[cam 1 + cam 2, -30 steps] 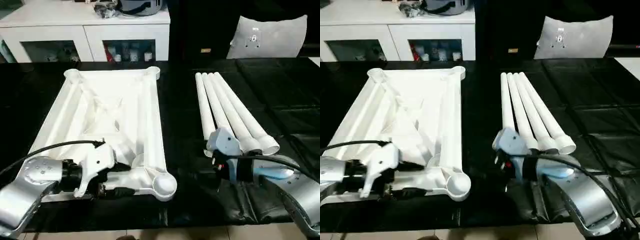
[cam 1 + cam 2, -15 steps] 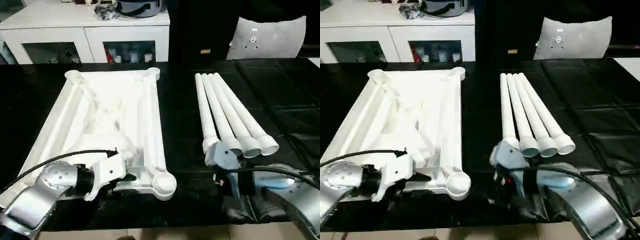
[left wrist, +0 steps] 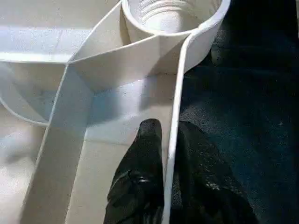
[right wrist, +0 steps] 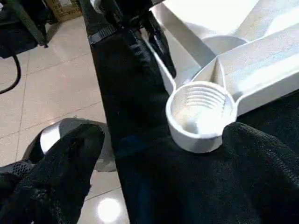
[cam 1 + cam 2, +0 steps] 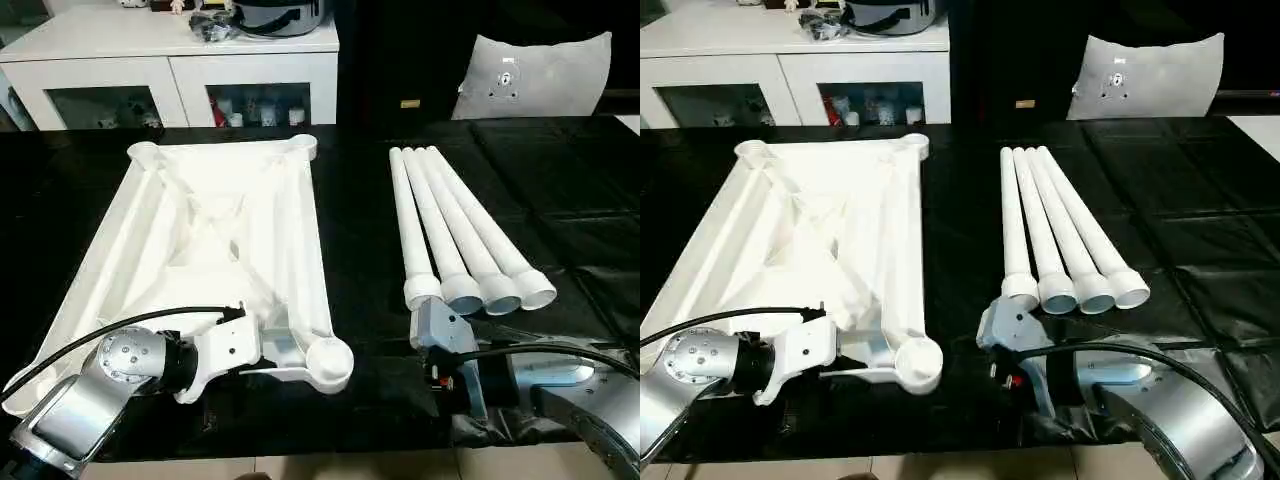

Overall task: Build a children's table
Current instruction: Move table base, then pick table leg

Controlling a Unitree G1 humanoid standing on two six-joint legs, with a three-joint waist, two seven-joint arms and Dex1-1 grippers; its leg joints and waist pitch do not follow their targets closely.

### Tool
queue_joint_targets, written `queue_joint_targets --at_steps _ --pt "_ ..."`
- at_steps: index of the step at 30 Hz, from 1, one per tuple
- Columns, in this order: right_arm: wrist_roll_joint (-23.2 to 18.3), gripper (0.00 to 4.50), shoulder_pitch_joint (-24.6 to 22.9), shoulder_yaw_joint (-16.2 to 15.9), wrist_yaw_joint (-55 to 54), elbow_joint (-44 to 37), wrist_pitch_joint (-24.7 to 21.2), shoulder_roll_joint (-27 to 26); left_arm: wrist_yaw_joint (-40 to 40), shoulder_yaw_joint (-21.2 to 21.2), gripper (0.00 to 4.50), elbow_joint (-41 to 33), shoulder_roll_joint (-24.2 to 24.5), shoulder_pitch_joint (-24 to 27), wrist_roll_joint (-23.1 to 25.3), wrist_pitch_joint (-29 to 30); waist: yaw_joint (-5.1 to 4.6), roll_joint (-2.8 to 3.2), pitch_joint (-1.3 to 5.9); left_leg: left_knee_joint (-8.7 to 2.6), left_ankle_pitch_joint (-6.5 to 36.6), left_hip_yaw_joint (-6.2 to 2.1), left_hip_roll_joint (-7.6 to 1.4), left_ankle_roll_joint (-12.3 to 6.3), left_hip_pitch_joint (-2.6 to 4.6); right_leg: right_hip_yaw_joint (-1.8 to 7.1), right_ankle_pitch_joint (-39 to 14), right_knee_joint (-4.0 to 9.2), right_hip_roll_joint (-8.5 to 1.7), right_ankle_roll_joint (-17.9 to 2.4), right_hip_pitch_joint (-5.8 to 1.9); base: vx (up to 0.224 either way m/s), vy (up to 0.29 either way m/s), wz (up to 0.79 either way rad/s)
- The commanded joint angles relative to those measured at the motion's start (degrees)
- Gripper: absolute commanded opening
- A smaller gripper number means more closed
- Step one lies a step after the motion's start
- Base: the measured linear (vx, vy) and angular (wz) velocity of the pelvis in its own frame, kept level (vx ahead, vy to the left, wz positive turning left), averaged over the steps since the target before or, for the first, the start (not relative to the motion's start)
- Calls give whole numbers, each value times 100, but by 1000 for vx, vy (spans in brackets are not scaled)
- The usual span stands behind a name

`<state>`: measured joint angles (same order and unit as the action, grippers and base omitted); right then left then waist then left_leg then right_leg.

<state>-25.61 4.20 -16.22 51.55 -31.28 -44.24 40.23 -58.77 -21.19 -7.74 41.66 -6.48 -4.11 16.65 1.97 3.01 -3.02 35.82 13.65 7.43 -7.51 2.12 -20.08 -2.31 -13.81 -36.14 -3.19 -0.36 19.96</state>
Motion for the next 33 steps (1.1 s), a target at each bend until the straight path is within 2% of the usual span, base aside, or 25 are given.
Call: queue_joint_targets --at_steps 1,5,6,8,10,12,14,16,18,20,21,22,23,25,26,27,28,29,30,31,33 --pt "-79 450 21 52 28 -100 -40 41 182 134 25 117 -72 -105 22 25 14 -4 211 -567 1198 -190 -520 -120 -14 362 -1236 510 -571 -1346 -127 0 0 0" --pt "45 450 116 33 -56 22 72 1 438 230 9 379 -309 -311 85 15 1 -30 235 -553 979 -185 -518 -156 -35 355 -935 484 -571 -1386 -155 0 0 0" --pt "45 450 116 33 -56 22 72 1 438 230 5 379 -309 -311 85 15 -3 -20 238 -543 919 -180 -511 -169 -31 350 -862 477 -566 -1409 -151 0 0 0" --pt "182 450 208 22 -191 153 145 -69 551 227 2 625 -460 -503 153 -43 -9 -62 242 -529 823 -166 -501 -222 -37 354 -846 489 -571 -1416 -160 0 0 0" --pt "312 450 314 -1 -348 294 111 -137 571 167 2 848 -573 -698 213 -94 1 -35 240 -528 808 -155 -497 -217 -12 351 -963 498 -564 -1418 -132 0 0 0" --pt "412 450 388 -5 -508 406 40 -179 556 127 2 995 -657 -833 241 -160 6 -54 238 -530 805 -146 -497 -173 -12 351 -1044 507 -559 -1407 -134 0 0 0" --pt "468 450 454 29 -666 508 2 -268 511 114 2 1056 -692 -882 227 -204 15 -39 246 -535 742 -156 -508 -167 -19 353 -937 490 -568 -1398 -143 0 0 0" --pt "592 450 639 182 -1142 761 -80 -585 470 50 2 1119 -705 -953 306 -237 -7 -47 253 -536 682 -150 -503 -167 -26 347 -807 476 -561 -1427 -135 0 0 0" --pt "615 450 905 472 -1746 1030 -251 -1075 406 138 2 981 -814 -944 53 0 -6 -38 252 -536 706 -140 -499 -124 -7 349 -851 476 -566 -1455 -120 0 0 0" --pt "615 450 905 472 -1746 1030 -251 -1075 406 138 2 981 -814 -944 53 0 7 -38 279 -526 626 -132 -503 -79 11 344 -711 456 -548 -1451 -124 0 0 0" --pt "608 450 1025 606 -1998 1152 -339 -1290 367 176 30 895 -850 -928 -63 40 12 -29 283 -520 573 -122 -509 -85 19 351 -548 443 -544 -1461 -115 0 0 0" --pt "608 450 1025 606 -1998 1152 -339 -1290 367 176 48 895 -850 -928 -63 40 5 -18 304 -517 359 -115 -496 -104 -16 339 -193 399 -540 -1497 -137 0 0 0" --pt "700 450 1357 824 -2556 1508 -530 -1729 314 251 60 648 -881 -873 -223 128 1 -20 323 -503 143 -114 -489 -117 -23 325 149 357 -531 -1531 -134 0 0 0" --pt "800 450 1626 936 -2920 1800 -663 -2007 267 299 64 446 -877 -821 -331 223 -2 -15 387 -459 -260 -104 -474 -154 -43 306 701 303 -533 -1620 -146 0 0 0" --pt "879 450 1777 972 -3104 1961 -746 -2130 249 326 73 344 -871 -795 -383 277 -2 0 385 -442 -389 -85 -452 -175 -50 297 935 280 -509 -1656 -124 0 0 0" --pt "1149 450 2200 977 -3514 2423 -1038 -2346 190 390 87 57 -805 -724 -493 470 -10 -9 381 -446 -411 -84 -455 -173 -65 298 1001 268 -509 -1654 -138 0 0 0" --pt "1149 450 2200 977 -3514 2423 -1038 -2346 190 390 98 57 -805 -724 -493 470 -34 -22 372 -457 -420 -84 -426 -164 -80 284 960 266 -498 -1676 -141 0 0 0" --pt "1333 450 2525 984 -3791 2835 -1174 -2466 168 441 103 -156 -730 -678 -534 604 -7 -13 373 -447 -362 -68 -436 -151 -58 286 905 280 -500 -1654 -131 0 0 0" --pt "1456 450 2803 1026 -4041 3240 -1287 -2566 187 506 103 -333 -677 -648 -565 716 -31 -13 351 -460 -285 -65 -434 -90 -71 289 767 277 -499 -1669 -130 0 0 0" --pt "1493 450 2932 1071 -4162 3476 -1244 -2612 217 558 108 -414 -667 -646 -594 784 -32 -43 337 -466 -134 -42 -437 -20 -56 296 539 309 -491 -1634 -123 0 0 0" --pt "1534 450 3042 1140 -4317 3693 -1190 -2660 234 611 131 -490 -660 -647 -635 848 -7 -4 333 -467 27 -28 -450 83 -36 308 353 317 -511 -1594 -117 0 0 0"
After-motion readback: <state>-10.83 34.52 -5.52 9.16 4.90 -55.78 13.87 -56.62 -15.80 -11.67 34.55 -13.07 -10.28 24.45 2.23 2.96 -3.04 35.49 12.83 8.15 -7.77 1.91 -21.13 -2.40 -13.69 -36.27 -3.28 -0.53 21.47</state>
